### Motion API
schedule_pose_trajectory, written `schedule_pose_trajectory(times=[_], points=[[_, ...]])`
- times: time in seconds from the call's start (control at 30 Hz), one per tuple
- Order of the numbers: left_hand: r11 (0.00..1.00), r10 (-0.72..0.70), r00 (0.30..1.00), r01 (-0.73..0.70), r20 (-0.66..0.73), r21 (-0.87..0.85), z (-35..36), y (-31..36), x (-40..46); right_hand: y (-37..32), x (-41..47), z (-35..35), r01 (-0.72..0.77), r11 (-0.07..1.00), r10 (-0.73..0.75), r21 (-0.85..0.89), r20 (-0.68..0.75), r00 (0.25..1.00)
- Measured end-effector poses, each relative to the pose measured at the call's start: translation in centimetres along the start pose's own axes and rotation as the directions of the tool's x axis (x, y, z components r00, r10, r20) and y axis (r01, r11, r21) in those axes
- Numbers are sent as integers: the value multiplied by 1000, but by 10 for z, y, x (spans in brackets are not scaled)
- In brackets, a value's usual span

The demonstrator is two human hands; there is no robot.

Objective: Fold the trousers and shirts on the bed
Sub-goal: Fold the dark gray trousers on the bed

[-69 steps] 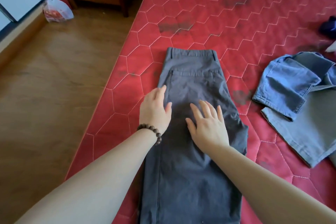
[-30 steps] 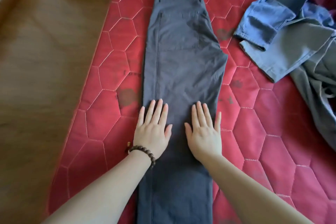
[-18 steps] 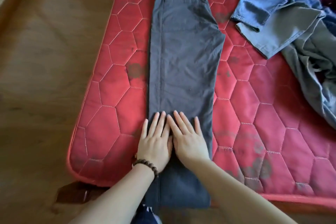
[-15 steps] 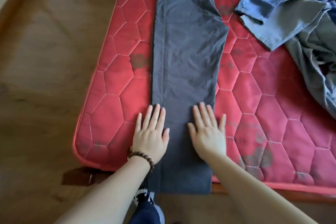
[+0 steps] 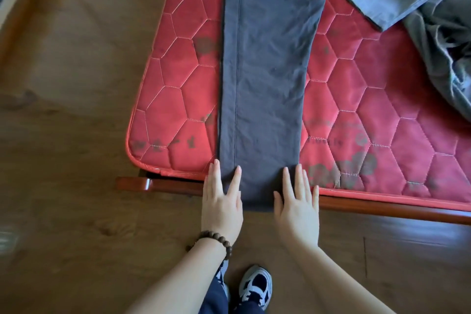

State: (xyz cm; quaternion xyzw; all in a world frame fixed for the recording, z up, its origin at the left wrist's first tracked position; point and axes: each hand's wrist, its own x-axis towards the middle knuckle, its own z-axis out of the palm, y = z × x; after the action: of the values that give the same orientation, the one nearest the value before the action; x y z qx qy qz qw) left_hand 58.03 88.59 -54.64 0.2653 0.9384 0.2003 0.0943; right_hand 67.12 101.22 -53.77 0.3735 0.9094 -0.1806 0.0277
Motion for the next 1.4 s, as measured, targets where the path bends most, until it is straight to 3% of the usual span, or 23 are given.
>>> schedule_pose_trajectory(times=[0.1,0.2,0.27,0.37,0.43,0.53,0.7,0.8,0.83,0.93,1.0,1.07,1.13,1.27,1.4], points=[[975,-105,990,84,-92,-207,-9,5,-1,-8,7,-12,-153,961,162,230,-21,987],[893,-290,955,245,-66,-377,-20,10,4,-14,17,-27,-304,865,310,398,51,949],[868,-324,946,301,8,-395,-27,8,8,-14,29,-35,-427,800,400,422,156,903],[859,-305,936,350,176,-373,-42,3,16,-13,42,-48,-584,746,453,319,399,797],[861,-288,931,354,223,-366,-52,2,21,-10,42,-54,-559,763,389,325,459,798],[786,-272,911,396,310,-474,-68,2,29,-2,32,-66,-494,756,280,429,470,837],[708,-187,842,473,507,-525,-102,-6,40,9,25,-90,-547,568,209,615,535,818],[734,-106,839,428,534,-527,-123,-4,47,20,29,-112,-544,428,30,722,590,807],[777,-70,850,375,522,-506,-130,-2,51,23,32,-120,-513,451,-43,730,592,805],[907,59,900,132,432,-400,-145,6,69,24,45,-143,-338,680,-145,651,571,808],[929,101,916,53,388,-367,-154,10,89,18,62,-155,-168,819,-172,549,513,841],[906,139,903,50,407,-421,-164,12,114,8,87,-166,-69,847,-195,527,428,883],[876,140,884,99,445,-473,-175,16,144,-3,120,-176,-87,805,-185,587,388,903],[756,72,913,213,402,-619,-177,22,222,-33,196,-192,-276,630,-45,726,389,920],[813,-111,951,254,288,-524,-143,21,298,-55,268,-175,-507,494,231,706,456,859]])
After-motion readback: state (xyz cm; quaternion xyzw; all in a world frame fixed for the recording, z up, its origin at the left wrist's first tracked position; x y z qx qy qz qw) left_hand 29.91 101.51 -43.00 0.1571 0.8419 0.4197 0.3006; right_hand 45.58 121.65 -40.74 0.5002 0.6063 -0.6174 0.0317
